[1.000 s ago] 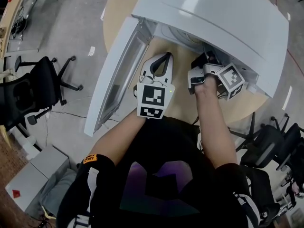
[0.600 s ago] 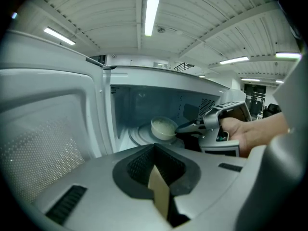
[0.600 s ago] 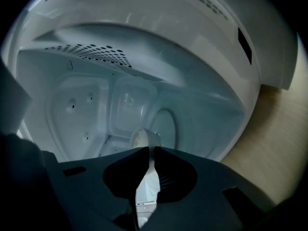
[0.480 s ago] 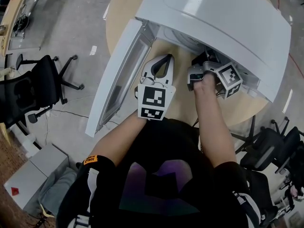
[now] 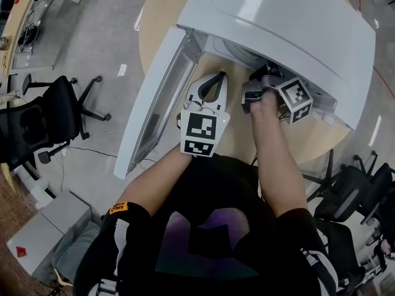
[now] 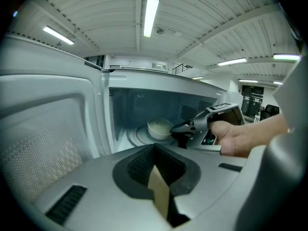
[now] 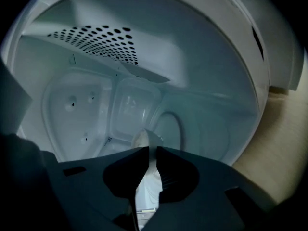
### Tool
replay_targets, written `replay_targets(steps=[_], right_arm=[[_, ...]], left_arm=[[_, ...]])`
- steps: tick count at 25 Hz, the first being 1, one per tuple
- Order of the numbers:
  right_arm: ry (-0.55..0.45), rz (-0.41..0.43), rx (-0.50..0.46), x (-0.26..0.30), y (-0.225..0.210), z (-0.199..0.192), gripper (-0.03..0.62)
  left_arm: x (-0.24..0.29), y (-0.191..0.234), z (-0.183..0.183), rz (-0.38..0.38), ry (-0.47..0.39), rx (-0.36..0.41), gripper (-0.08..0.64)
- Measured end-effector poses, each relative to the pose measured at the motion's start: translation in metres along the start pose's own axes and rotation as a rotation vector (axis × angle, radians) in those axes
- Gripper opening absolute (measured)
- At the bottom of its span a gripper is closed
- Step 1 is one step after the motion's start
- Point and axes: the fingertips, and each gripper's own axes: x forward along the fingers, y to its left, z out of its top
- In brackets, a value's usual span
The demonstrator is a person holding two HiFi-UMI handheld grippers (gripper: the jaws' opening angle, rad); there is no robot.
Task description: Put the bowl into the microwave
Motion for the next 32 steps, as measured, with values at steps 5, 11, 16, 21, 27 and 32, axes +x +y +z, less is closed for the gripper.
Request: replay_targets(steps=[5,11,16,21,27,32], right_arm=[[-0.017,0.004,0.004,0.003,0.001,0.002,0.048],[-0.022,0.03,0.015,0.004,0.004,0.003,0.049],[-0.02,0.04,0.002,-0.001,0.006,0.003,0.051],[-0.026,0.038,-0.023,-0.009,-0.005,0.007,0.057],[-0.023,0.074,-0.035,-0.009,0.013,0.006,0.061],[-0.024,0.063,-0.064,-0.012,0.01,0.008,0.089]], left_arm=[[0.004,0.0,0.012,-0.003,-0.025,-0.002,0.046],[0.016,0.003,0.027,-0.002,-0.044,0.001,0.046],[0.026,0.008,0.035,0.004,-0.05,-0.013,0.046],[0.03,0.012,0.036,0.006,-0.049,-0.026,0.046],[0.029,0.009,0.04,-0.007,-0.052,-0.029,0.046],[0.027,0.003,0.044,-0.028,-0.058,-0.026,0.046]])
